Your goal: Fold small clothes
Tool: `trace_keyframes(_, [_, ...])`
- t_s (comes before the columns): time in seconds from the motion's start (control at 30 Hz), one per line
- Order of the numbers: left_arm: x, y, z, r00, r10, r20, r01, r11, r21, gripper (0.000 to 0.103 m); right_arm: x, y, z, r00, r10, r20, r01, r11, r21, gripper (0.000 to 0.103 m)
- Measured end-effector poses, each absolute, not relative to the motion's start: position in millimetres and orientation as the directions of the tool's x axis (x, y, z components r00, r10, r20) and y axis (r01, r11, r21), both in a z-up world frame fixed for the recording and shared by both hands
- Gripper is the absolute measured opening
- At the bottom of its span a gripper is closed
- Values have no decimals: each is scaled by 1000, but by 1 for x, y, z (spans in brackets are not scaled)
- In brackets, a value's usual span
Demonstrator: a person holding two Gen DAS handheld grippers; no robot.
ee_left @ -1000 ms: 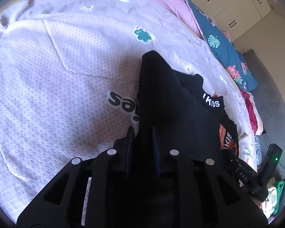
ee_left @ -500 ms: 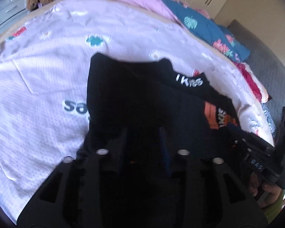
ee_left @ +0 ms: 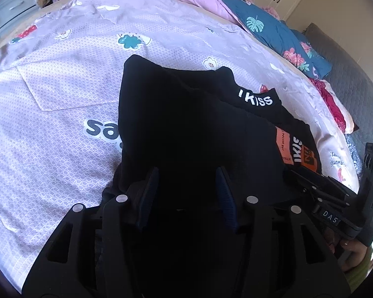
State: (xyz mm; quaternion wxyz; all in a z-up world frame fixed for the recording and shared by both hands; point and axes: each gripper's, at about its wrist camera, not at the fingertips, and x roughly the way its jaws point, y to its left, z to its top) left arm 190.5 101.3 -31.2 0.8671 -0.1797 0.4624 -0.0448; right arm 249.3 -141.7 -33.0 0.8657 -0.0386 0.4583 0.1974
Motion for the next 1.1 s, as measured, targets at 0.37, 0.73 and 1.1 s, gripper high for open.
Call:
trace_keyframes(0.37, [184, 100, -21, 584, -253, -771, -73, 930, -360, 52, 247, -155, -8, 586, 322, -744, -328, 933, 145, 93])
trace_keyframes(0.73, [176, 102, -2, 646, -177, -742, -79, 952, -296, 86, 247, -165, 2, 618, 320, -718, -290, 942, 170, 98])
trace_keyframes(1.1, [169, 106, 9, 683, -137, -718, -102, 955, -279, 94, 245, -168, 12, 642, 332, -691, -283, 940, 190, 98])
